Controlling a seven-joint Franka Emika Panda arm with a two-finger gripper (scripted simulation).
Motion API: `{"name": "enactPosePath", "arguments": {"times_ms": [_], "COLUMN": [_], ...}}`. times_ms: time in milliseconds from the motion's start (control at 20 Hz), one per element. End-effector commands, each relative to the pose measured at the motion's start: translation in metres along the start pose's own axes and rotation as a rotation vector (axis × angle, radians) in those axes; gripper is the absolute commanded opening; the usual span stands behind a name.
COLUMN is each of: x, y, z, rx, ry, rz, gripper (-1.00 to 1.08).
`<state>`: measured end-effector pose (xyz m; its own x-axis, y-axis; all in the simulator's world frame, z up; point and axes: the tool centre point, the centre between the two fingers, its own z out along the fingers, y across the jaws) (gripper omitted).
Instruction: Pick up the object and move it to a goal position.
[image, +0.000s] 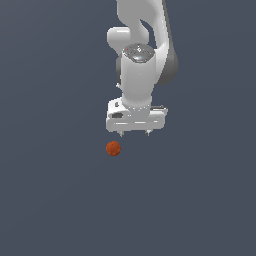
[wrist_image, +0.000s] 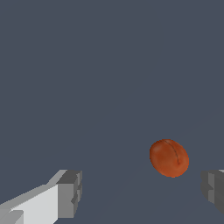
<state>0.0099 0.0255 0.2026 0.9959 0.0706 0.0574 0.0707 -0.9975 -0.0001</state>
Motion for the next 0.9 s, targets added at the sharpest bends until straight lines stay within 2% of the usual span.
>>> {"name": "enactPosePath", "arguments": {"times_ms": [0,500,850], "x": [0.0,0.002,0.002], "y": [0.0,0.032,0.032], "z": [0.0,-0.015,-0.014], "rx": [0.0,-0.015,-0.014], "ry": [0.0,0.021,0.02], "rz": [0.0,0.063,0.073], "gripper": [1.0,1.0,1.0]}}
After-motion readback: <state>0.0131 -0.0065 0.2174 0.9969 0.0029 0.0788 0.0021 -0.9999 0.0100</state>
